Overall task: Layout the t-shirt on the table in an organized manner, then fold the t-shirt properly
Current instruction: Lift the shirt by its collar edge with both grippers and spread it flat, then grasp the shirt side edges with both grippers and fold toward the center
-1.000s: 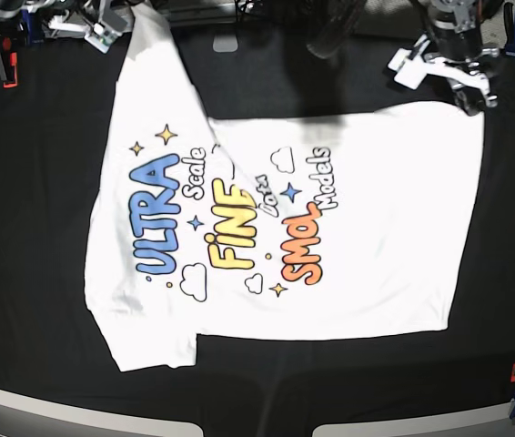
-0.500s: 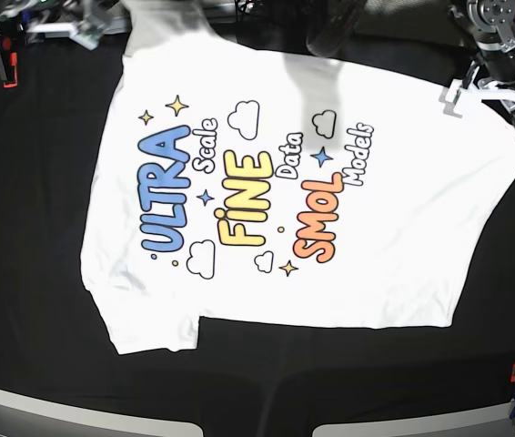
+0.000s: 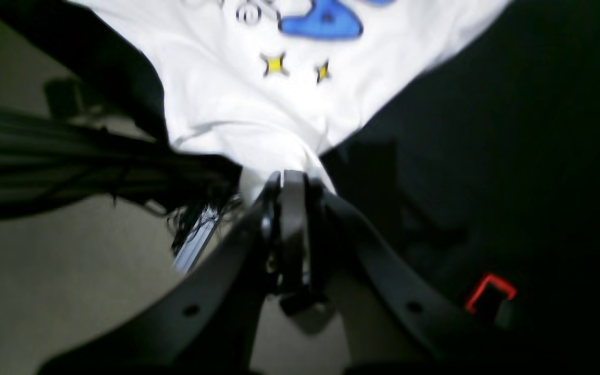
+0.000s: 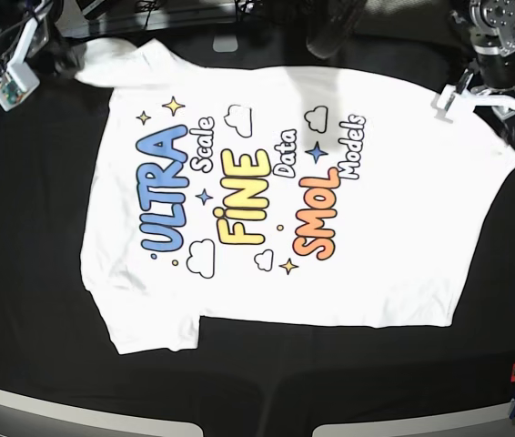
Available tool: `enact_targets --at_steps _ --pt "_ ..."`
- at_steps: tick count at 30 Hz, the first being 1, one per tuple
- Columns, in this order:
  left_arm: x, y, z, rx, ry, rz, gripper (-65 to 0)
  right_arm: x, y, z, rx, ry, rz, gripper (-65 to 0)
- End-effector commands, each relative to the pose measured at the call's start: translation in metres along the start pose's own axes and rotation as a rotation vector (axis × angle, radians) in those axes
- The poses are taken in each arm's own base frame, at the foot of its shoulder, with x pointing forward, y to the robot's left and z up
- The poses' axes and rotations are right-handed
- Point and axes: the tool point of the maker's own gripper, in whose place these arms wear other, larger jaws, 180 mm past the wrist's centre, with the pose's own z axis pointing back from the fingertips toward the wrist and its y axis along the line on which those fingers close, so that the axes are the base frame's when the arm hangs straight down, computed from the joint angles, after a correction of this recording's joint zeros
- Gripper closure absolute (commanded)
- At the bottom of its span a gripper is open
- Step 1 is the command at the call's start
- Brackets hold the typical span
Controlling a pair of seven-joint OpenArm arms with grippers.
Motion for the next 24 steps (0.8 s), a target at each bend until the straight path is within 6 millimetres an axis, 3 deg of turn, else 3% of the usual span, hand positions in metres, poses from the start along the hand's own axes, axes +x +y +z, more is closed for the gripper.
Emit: enact_targets --at_steps 1,6,9,12,16,20,24 --pt "0.005 0.016 -0.001 0.061 -0.036 0.032 0.0 0.016 -0.003 0.002 -0.008 -0.057 0.030 0.0" --pt "0.020 0.016 -0.004 0.048 -0.109 0.079 0.0 0.056 -0.027 0.001 -0.092 -0.192 0.083 0.0" --pt "0.022 0.012 -0.020 -0.027 -0.071 0.191 0.0 0.075 -0.040 0.004 -0.141 -0.250 0.114 0.0" --pt "0.030 0.025 -0.037 -0.022 -0.066 0.265 0.0 0.092 -0.048 0.007 -0.173 -0.304 0.137 0.0" --pt "0.046 0.045 -0.051 0.007 -0.110 0.331 0.0 0.095 -0.073 0.005 -0.207 -0.336 0.090 0.0" --pt "0.063 0.043 -0.056 -0.053 -0.160 0.421 0.0 0.098 -0.093 0.002 -0.223 -0.365 0.042 0.0" --pt "0.076 0.039 -0.059 -0.080 -0.188 0.479 0.0 0.103 -0.096 -0.016 -0.184 -0.373 0.022 0.0"
